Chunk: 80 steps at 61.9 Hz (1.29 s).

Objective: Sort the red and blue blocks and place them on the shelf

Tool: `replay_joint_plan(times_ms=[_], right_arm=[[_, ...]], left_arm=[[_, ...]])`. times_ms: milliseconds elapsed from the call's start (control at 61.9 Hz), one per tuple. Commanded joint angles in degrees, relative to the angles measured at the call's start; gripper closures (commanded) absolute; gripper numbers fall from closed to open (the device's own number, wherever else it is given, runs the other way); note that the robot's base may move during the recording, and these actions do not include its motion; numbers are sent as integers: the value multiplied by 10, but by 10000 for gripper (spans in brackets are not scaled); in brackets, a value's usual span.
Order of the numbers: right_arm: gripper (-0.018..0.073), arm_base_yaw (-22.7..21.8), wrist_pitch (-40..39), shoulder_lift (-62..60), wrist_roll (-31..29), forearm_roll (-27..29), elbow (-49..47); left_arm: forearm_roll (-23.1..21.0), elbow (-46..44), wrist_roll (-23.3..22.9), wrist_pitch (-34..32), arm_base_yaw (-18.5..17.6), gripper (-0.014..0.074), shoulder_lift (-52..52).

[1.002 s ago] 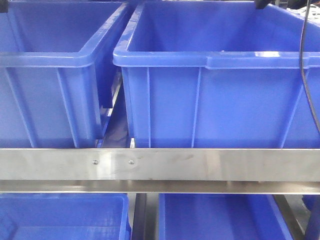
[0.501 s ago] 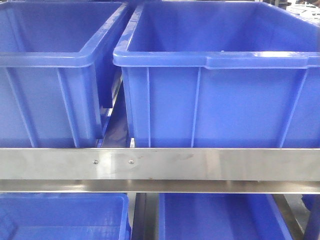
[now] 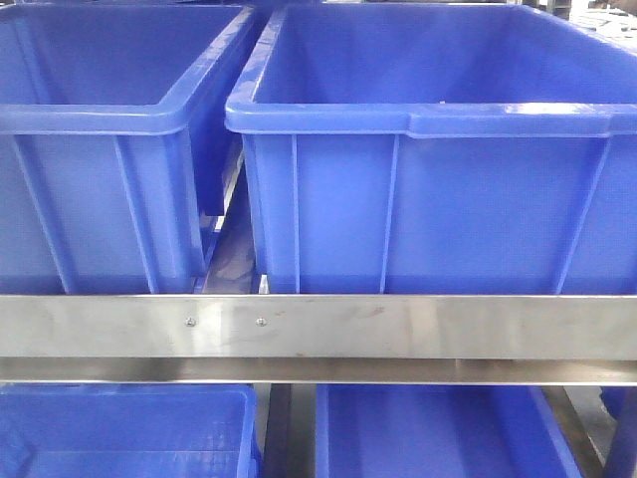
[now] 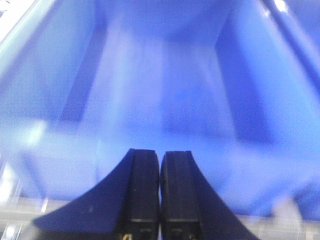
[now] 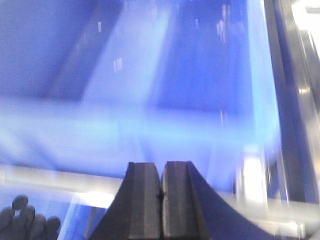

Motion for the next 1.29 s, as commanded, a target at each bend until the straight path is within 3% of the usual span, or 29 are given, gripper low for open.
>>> replay_joint_plan(times_ms=[0,242,1277], right_arm=[[487,0,-55,-39,0,-2,16],[487,0,-55,-59,0,-2,34],[487,-1,-44,-78,-2,-7,35]], left_arm=[[-3,13,-2,-59,0,459,-29],[-3,51,-2,-75,0,459,-45],[-5,52,-2,-72,0,459,-44]])
